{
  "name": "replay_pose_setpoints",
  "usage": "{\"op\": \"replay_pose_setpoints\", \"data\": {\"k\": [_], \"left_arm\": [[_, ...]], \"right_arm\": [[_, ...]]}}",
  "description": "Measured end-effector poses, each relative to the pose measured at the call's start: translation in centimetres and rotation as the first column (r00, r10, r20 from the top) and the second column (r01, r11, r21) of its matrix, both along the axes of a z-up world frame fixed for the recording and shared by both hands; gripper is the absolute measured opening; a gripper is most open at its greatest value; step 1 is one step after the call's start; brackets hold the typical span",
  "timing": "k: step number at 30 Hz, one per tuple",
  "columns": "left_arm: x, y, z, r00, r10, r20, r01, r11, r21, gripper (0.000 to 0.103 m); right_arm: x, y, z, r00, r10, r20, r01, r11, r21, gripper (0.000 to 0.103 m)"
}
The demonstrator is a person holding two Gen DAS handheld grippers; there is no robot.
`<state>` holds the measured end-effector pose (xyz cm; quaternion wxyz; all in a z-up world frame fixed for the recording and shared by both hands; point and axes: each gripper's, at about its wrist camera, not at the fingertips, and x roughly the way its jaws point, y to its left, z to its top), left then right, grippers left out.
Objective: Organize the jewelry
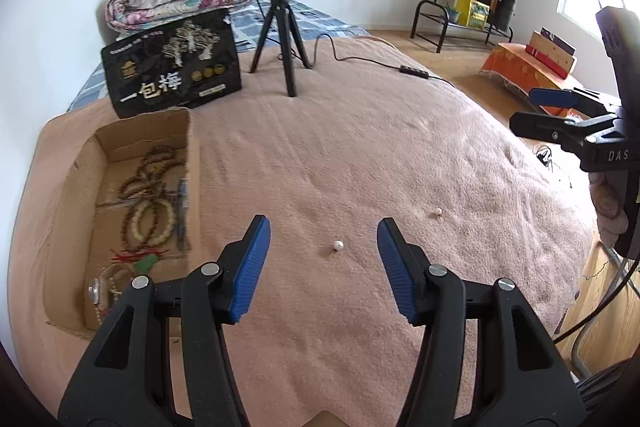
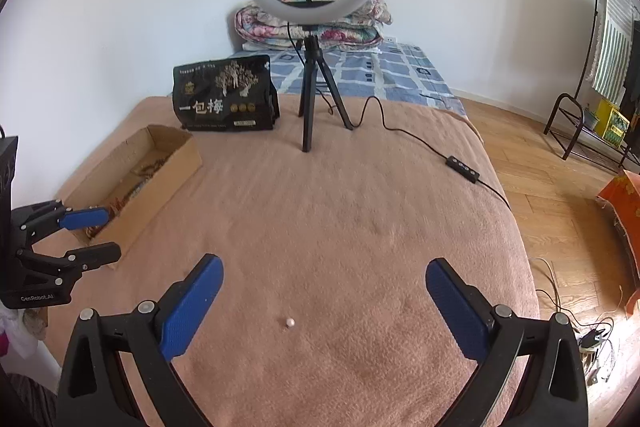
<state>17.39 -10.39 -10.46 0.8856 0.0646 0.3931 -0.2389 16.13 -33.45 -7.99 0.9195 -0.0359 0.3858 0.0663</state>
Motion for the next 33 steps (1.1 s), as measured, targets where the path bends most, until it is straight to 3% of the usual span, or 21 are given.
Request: {"op": "replay_pose_setpoints", "data": {"k": [6,8,14,17,33], "left_arm": [[0.9,-2.0,-2.2,0.999,-0.016,-0.032,0.016,1.0,0.008,0.057],[1.4,-2.3,-3.1,0.998,-0.013,-0.053,0.013,1.0,0.01,0.047],[2.6,-3.3,-6.0,0.994,-0.01,-0.113,0.013,1.0,0.022,0.045],[3.2,-3.7,-6.9,0.992,-0.01,-0.127,0.014,0.999,0.035,0.036],[4.2,-3.8,-9.1,0.987,-0.01,-0.161,0.016,0.999,0.037,0.035]], "right_arm": [[-0.3,-1.0,-3.4,0.999,-0.002,-0.052,0.003,1.0,0.02,0.094],[-0.2,-1.2,-4.6,0.997,0.003,-0.073,-0.001,1.0,0.027,0.091],[-0.1,-0.6,-7.5,0.992,0.038,-0.118,-0.034,0.999,0.035,0.082],[0.0,-0.3,-8.6,0.989,0.054,-0.135,-0.05,0.998,0.033,0.075],[1.8,1.9,-11.6,0.971,0.121,-0.206,-0.115,0.993,0.04,0.046]]}}
